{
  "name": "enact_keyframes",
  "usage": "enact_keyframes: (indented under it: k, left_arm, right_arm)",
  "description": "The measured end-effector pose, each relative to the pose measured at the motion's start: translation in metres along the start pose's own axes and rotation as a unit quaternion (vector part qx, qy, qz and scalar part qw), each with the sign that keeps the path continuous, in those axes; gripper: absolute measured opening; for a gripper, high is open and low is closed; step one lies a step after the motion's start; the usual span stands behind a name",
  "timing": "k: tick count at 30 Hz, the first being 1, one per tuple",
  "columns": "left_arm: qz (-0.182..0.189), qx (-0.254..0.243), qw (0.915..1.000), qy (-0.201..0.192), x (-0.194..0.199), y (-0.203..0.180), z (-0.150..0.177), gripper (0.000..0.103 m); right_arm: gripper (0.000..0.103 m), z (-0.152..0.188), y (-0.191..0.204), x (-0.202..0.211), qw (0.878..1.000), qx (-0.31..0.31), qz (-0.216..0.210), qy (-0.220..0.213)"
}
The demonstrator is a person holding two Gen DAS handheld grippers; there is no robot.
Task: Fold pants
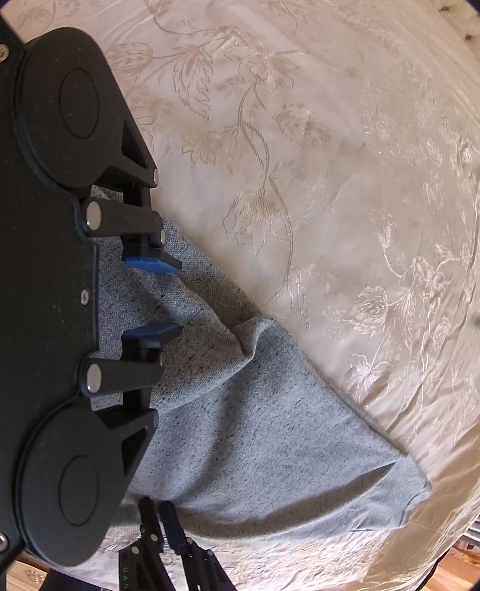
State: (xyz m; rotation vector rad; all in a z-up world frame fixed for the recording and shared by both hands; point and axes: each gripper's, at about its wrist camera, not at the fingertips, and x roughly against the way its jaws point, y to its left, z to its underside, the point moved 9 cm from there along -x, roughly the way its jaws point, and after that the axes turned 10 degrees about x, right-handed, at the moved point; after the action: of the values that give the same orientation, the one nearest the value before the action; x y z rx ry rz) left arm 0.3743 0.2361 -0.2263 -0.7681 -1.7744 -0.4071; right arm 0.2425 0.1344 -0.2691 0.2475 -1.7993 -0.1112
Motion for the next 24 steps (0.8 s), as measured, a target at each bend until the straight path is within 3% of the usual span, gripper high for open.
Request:
enact_keyframes:
  k: [4,8,11,12,13,16,19,21,24]
  left_arm:
    - [-0.023,-0.022,0.9994,0.013,-0.012,0.003,0.0,0.044]
    - [-0.016,-0.011,0.9995,0.023,-0.019,0.007,-0.001,0.045]
    - [-0.025,-0.041,0.9982,0.036,-0.02,-0.004,0.007,0.036]
    - [-0.043,-0.054,0.9967,0.042,-0.02,-0.006,0.01,0.019]
    - [-0.054,-0.055,0.9962,0.04,-0.017,-0.005,0.012,0.016]
    - [-0.065,0.024,0.9976,0.009,-0.001,0.021,0.006,0.01]
    - [-0.092,0.124,0.9879,-0.002,0.001,0.061,0.007,0.01]
    - [-0.078,0.158,0.9844,0.004,-0.003,0.067,0.009,0.011]
    - [-0.1,0.167,0.9808,-0.01,0.003,0.061,0.004,0.016]
  right_arm:
    - [0.019,-0.002,0.005,-0.004,1.0,0.0,0.0,0.001]
    - [0.019,-0.004,0.0,-0.007,1.0,0.002,0.002,0.0]
    - [0.02,-0.003,-0.001,-0.007,1.0,0.001,0.003,0.0]
    - [0.02,-0.003,-0.001,-0.007,1.0,0.002,0.003,0.0]
    - [0.02,-0.003,-0.001,-0.007,1.0,0.002,0.003,0.0]
    - [0.02,-0.003,-0.001,-0.007,1.0,0.003,0.001,0.0]
    - [0.02,-0.002,-0.002,-0.007,1.0,0.003,0.0,-0.003]
    - [0.021,-0.003,-0.001,-0.005,1.0,0.008,0.0,-0.002]
    - [0.021,-0.005,-0.002,0.003,1.0,0.011,-0.01,-0.01]
